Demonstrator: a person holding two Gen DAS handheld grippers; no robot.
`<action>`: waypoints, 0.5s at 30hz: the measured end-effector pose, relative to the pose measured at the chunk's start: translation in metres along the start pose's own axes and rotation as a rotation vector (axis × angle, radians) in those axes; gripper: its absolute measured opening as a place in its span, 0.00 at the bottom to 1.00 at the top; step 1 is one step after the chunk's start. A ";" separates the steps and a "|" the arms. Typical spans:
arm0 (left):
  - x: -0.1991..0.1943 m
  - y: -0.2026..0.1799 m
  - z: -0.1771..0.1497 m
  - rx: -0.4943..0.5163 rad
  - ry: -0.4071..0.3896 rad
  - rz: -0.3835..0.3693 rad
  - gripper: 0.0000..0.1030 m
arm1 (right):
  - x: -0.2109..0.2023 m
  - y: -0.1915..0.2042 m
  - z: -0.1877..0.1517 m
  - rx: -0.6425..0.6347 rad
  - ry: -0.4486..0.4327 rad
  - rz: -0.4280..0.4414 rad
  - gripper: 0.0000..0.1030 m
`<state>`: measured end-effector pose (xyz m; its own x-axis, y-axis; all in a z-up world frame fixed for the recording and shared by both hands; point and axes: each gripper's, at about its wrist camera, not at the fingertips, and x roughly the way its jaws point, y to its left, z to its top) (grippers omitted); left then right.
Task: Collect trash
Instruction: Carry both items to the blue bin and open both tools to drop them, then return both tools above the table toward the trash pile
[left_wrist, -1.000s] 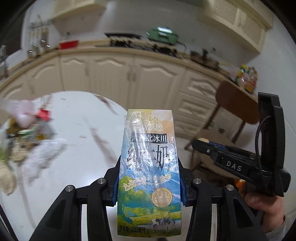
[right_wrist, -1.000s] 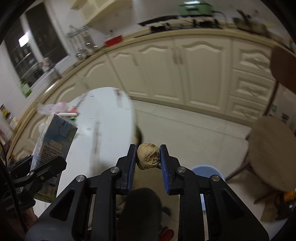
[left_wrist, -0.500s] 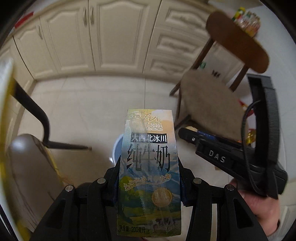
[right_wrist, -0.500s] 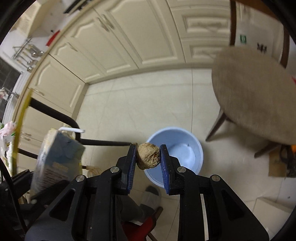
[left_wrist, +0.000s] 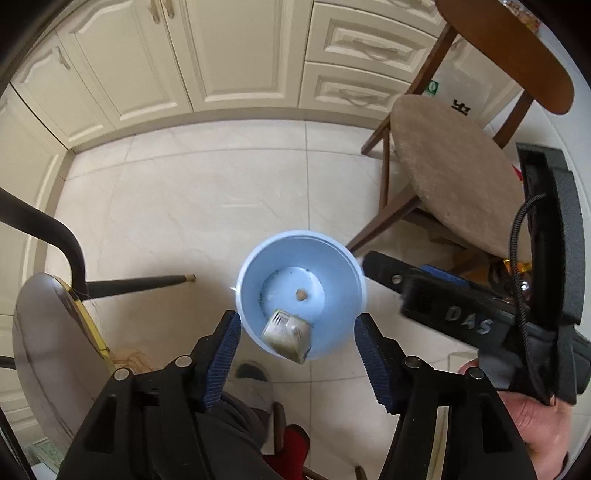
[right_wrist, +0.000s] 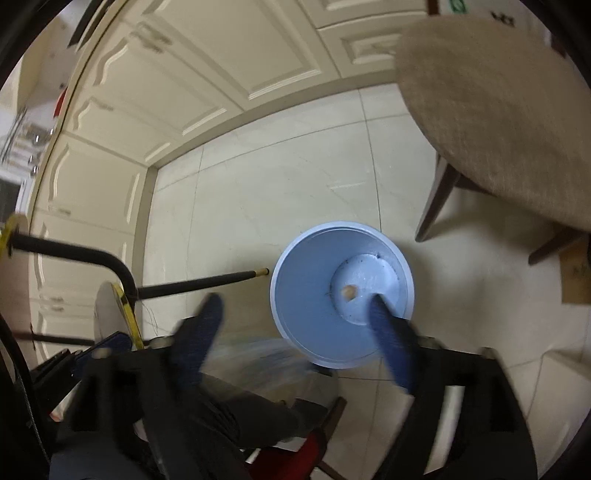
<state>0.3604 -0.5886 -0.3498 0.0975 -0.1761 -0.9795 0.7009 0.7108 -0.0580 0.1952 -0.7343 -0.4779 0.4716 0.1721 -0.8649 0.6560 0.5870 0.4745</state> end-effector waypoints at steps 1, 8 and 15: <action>-0.001 -0.001 0.003 -0.001 -0.010 0.005 0.58 | -0.001 -0.003 0.000 0.012 -0.005 0.009 0.85; -0.049 -0.007 0.004 0.021 -0.184 -0.003 0.58 | -0.027 -0.004 -0.005 0.058 -0.075 0.115 0.98; -0.137 0.005 -0.047 0.007 -0.346 -0.036 0.58 | -0.085 0.036 -0.019 0.049 -0.182 0.238 1.00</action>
<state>0.3171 -0.5286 -0.2251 0.3058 -0.4220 -0.8535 0.7132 0.6954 -0.0882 0.1672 -0.7127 -0.3901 0.7100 0.1531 -0.6873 0.5404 0.5072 0.6713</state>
